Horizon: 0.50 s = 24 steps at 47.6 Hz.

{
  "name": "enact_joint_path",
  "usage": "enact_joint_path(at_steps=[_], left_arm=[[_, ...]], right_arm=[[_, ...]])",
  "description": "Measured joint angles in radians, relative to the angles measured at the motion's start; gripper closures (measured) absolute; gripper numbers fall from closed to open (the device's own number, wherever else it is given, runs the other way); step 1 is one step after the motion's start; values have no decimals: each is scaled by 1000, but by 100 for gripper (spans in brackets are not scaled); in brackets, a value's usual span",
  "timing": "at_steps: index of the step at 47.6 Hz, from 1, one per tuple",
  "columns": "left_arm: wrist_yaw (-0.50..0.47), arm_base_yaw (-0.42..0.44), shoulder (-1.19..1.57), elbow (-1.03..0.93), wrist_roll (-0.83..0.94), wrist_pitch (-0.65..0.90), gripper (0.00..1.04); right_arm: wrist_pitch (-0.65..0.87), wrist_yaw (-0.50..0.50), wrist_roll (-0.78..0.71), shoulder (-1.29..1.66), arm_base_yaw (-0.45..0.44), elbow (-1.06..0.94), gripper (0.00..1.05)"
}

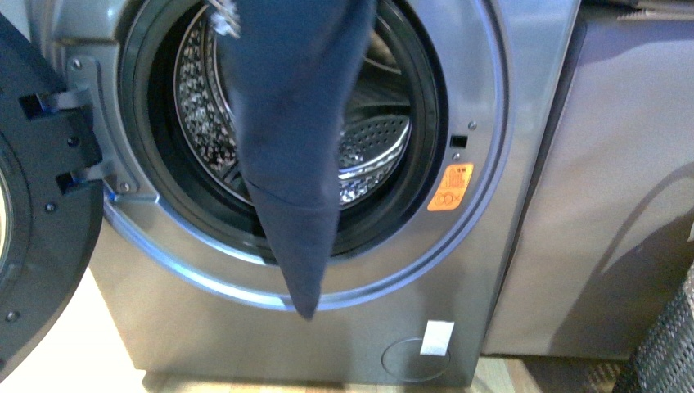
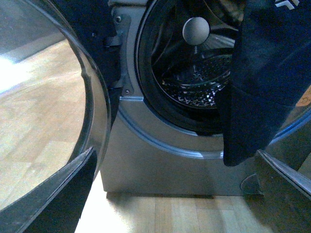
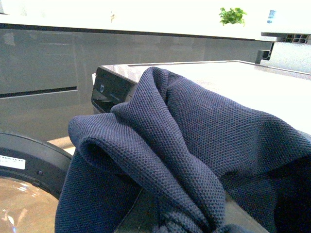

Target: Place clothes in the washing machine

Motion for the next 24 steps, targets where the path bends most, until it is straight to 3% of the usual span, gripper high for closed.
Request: enact_joint_path(at_steps=[24], left_arm=[[0, 0, 0, 0, 0, 0, 7]], right_arm=[[0, 0, -4, 1, -4, 0, 93]])
